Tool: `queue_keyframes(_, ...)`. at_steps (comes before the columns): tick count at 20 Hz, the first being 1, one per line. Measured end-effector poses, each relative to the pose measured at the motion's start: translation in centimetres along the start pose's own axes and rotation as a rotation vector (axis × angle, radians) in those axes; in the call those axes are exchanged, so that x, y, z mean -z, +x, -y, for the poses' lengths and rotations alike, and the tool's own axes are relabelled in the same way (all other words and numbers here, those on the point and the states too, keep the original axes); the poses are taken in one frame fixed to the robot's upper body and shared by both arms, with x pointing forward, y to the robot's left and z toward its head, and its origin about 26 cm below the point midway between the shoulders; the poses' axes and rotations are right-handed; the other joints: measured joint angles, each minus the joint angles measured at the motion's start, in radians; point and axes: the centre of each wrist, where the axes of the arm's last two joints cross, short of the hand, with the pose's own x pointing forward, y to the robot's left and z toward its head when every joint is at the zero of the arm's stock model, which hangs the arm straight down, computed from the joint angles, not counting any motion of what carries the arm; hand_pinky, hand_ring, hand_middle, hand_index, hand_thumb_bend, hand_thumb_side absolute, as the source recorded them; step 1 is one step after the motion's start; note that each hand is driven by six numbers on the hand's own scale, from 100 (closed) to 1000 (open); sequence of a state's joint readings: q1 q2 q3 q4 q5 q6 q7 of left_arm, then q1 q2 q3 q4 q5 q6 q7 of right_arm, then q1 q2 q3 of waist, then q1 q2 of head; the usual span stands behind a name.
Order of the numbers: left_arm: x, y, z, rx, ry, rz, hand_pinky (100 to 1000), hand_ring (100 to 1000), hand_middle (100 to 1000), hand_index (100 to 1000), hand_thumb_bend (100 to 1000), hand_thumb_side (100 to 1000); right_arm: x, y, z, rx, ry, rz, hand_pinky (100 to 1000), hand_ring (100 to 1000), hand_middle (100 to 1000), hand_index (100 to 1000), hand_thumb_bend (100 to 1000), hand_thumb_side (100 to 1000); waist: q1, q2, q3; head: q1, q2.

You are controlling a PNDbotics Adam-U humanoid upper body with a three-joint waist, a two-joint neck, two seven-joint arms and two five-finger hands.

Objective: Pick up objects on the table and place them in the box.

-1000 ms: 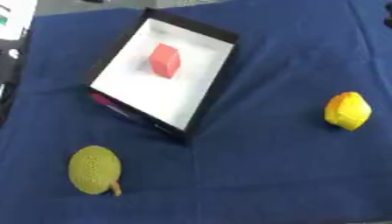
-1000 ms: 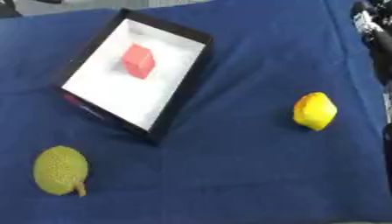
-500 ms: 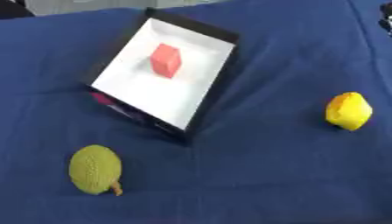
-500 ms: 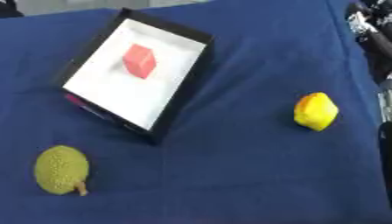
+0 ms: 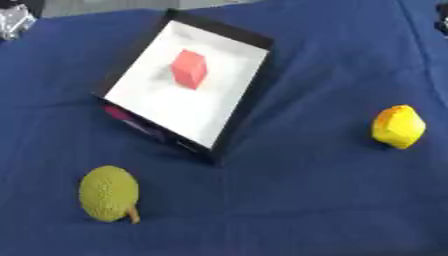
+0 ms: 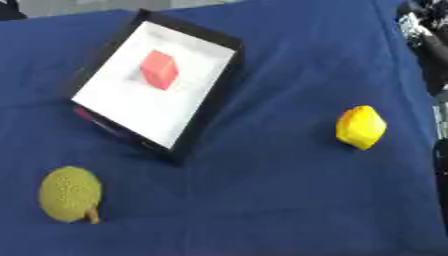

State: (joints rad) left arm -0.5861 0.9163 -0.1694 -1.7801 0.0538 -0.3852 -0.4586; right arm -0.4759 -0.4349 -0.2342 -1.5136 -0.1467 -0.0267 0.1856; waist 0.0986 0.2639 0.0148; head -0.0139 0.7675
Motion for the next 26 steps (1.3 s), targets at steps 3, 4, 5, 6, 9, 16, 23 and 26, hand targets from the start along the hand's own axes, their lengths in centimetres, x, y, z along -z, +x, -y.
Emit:
queue_keyframes(3, -0.1, 0.9, 1.3, 0.001, -0.079, 0.021, 793, 768, 796, 864, 100, 393, 0.0, 0.0, 0.1, -0.002, -0.004, 0.002, 1000, 1000, 1000, 963, 100, 470, 0.000, 0.000, 0.007, 0.008, 0.002)
queue_keyframes(4, -0.2, 1.2, 1.6, 0.001, -0.105, 0.026, 793, 768, 796, 866, 100, 402, 0.0, 0.0, 0.1, -0.002, -0.006, 0.004, 1000, 1000, 1000, 963, 100, 470, 0.000, 0.000, 0.009, 0.012, 0.002)
queue_keyframes(5, -0.2, 1.4, 2.0, -0.003, -0.129, 0.029, 792, 768, 796, 866, 100, 423, 0.0, 0.0, 0.2, -0.003, -0.009, 0.005, 1000, 1000, 1000, 963, 100, 470, 0.000, -0.001, 0.012, 0.014, 0.003)
queue_keyframes(6, -0.2, 1.6, 2.3, -0.006, -0.153, 0.031, 791, 767, 796, 865, 100, 431, -0.1, 0.0, 0.2, -0.003, -0.010, 0.005, 1000, 1000, 1000, 963, 100, 470, 0.000, -0.003, 0.014, 0.016, 0.003)
queue_keyframes(9, -0.3, 2.0, 3.0, -0.017, -0.213, 0.033, 794, 770, 800, 871, 100, 450, -0.1, 0.0, 0.3, -0.005, -0.015, 0.008, 1000, 1000, 1000, 962, 100, 470, 0.000, -0.008, 0.021, 0.021, 0.003)
queue_keyframes(16, -0.1, 3.2, 3.5, -0.011, -0.322, 0.075, 796, 774, 806, 885, 100, 463, -0.4, -0.3, 0.7, -0.014, -0.025, -0.002, 1000, 1000, 1000, 961, 100, 470, 0.000, -0.025, 0.035, 0.010, 0.003)
queue_keyframes(23, -0.5, 2.3, 5.7, -0.054, -0.456, -0.006, 833, 804, 827, 900, 100, 553, -0.5, -0.5, 0.7, -0.015, -0.025, -0.003, 1000, 1000, 1000, 961, 100, 470, -0.001, -0.026, 0.035, -0.012, 0.003)
queue_keyframes(26, -0.6, 1.5, 6.9, -0.080, -0.502, -0.057, 859, 821, 835, 911, 195, 577, -0.5, -0.5, 0.7, -0.015, -0.027, -0.001, 1000, 1000, 1000, 960, 100, 470, -0.001, -0.026, 0.034, -0.014, 0.003)
